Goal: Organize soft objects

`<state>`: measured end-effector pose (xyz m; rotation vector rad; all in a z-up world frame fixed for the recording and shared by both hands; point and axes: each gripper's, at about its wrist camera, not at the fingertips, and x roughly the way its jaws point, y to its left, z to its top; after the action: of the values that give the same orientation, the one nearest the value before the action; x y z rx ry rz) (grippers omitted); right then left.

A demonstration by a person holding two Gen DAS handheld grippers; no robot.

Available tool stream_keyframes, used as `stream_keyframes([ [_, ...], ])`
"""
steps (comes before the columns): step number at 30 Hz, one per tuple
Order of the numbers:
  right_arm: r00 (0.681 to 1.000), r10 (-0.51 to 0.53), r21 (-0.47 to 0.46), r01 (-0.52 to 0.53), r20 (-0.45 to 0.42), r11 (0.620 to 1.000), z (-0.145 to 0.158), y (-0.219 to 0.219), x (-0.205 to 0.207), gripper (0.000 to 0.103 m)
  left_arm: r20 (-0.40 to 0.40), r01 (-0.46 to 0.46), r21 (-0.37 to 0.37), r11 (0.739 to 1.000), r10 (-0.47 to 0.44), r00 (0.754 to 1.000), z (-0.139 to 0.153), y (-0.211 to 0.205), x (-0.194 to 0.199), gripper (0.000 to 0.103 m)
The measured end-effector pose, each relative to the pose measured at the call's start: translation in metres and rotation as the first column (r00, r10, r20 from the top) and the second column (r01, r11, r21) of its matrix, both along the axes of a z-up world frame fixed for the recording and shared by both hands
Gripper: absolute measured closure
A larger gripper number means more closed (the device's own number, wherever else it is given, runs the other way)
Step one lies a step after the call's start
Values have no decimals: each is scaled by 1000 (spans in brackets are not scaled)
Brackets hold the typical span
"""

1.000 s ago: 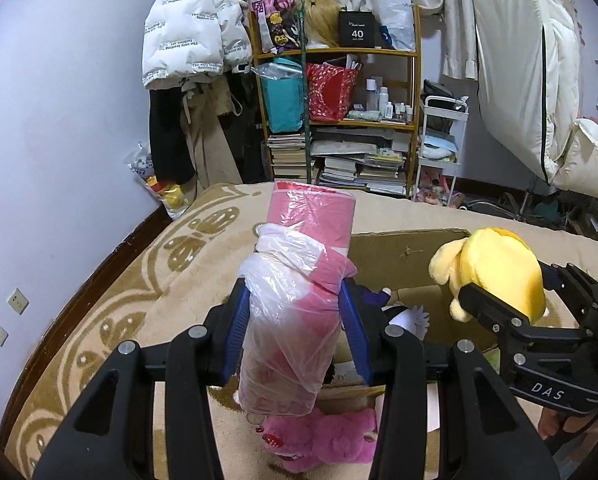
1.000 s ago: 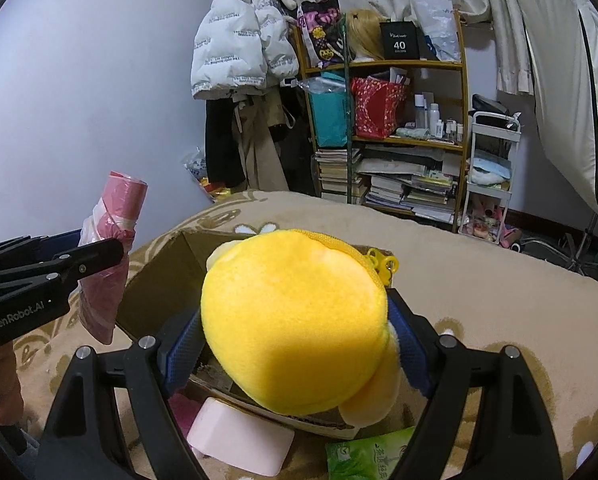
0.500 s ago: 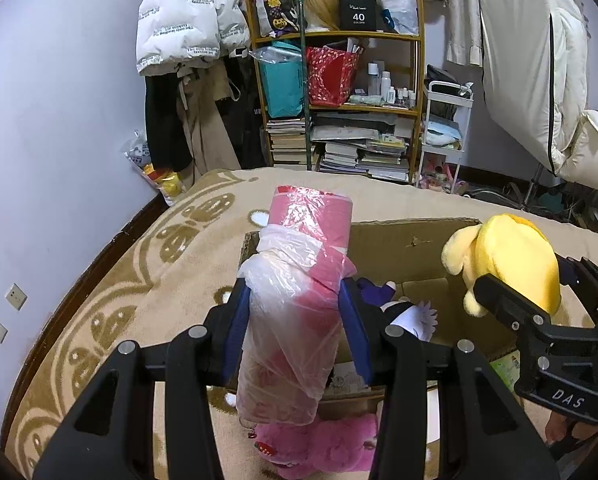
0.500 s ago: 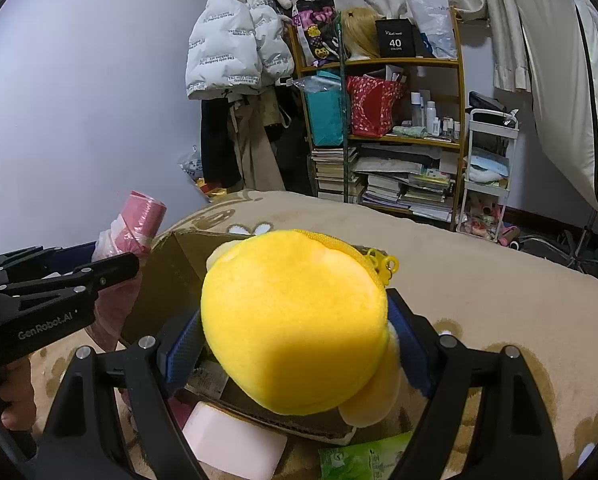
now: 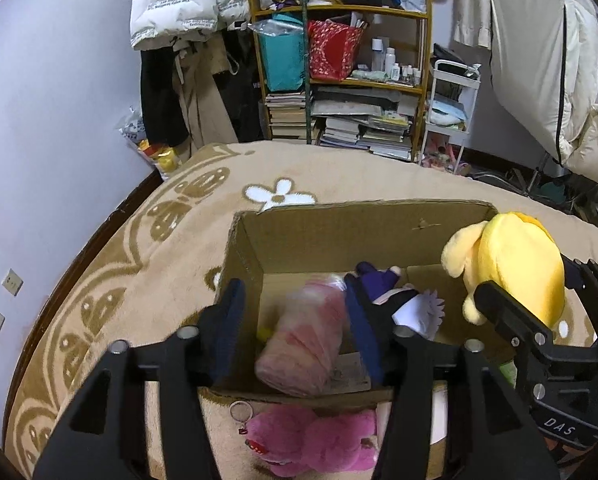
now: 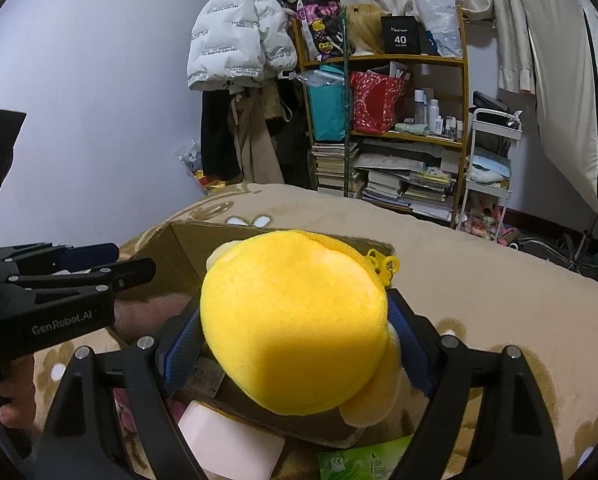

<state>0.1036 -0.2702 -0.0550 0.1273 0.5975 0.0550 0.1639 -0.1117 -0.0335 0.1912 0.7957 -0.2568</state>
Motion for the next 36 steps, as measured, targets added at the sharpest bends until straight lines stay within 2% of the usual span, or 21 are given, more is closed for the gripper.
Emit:
stream_keyframes([
  [4,1000,6,13,-6,-18,1000,-4,-1,1,11,-14,-19,19,1000,19,1000,-2,5,0,46],
  [7,1000,11,29,-10,-30,1000,-5,-3,1,10,-22,-41,25,999,41,999,-2,11,-2,30],
  [8,999,11,31,-10,-31,999,-5,-2,0,6,-17,-51,24,998,51,999,-1,13,-3,26],
  [10,1000,9,36,-8,-23,999,-3,-3,-3,2,-11,-63,24,998,63,998,2,19,-6,24],
  [14,1000,14,52,-13,-12,999,5,-4,-10,1,-1,-82,21,996,82,997,10,27,-14,13],
  [18,1000,3,62,-3,-6,998,14,-8,-19,1,14,-90,17,996,90,996,19,32,-25,8],
  [28,1000,-15,93,14,8,996,38,-19,-54,1,-6,-85,19,996,85,996,32,34,-60,6],
  [36,999,-30,102,32,-19,994,55,-24,-87,1,-30,-85,36,996,86,996,41,35,-90,6],
])
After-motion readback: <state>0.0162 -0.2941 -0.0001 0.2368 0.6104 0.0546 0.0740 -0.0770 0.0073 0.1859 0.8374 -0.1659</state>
